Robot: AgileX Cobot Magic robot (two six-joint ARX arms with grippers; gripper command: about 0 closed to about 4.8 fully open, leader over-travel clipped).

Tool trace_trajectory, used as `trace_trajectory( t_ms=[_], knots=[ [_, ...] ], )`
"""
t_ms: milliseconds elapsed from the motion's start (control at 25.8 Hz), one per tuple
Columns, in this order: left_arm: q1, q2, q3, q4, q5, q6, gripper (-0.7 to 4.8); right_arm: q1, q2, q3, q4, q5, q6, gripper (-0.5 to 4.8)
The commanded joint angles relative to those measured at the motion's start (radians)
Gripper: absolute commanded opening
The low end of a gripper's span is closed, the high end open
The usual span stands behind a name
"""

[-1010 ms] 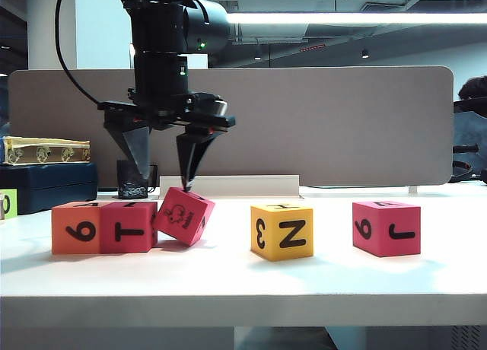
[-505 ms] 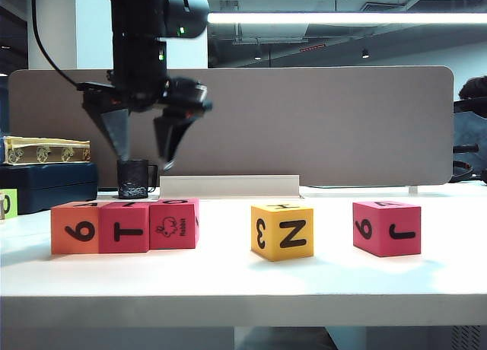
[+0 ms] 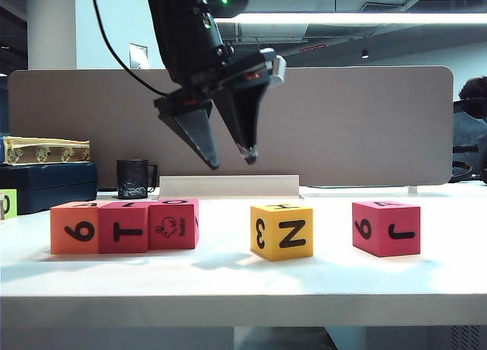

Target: Select the appropriate blocks from the scattered letter blocks on the table and arrange them in a row to spell out "ALOHA".

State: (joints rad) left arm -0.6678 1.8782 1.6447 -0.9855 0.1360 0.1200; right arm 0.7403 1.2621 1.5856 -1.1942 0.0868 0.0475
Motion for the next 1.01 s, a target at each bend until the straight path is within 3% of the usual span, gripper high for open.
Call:
trace_trajectory(
  t_ms=[39,155,1010],
  knots=[
    [-0.024,0.015,0.001,-0.015,0.006,0.073,4.79,0.001,-0.001,0.002,0.009,0.0,0.005,-0.05],
    [-0.036,0.044,0.002,-0.011,0.008,0.118,4.79,0.001,-0.001,0.002,0.01,0.0,0.004,-0.05],
    [-0.072,0.126,0.002,0.097,0.056,0.142,4.79,0.002,0.01,0.003,-0.047,-0.018,0.004,-0.05]
  ],
)
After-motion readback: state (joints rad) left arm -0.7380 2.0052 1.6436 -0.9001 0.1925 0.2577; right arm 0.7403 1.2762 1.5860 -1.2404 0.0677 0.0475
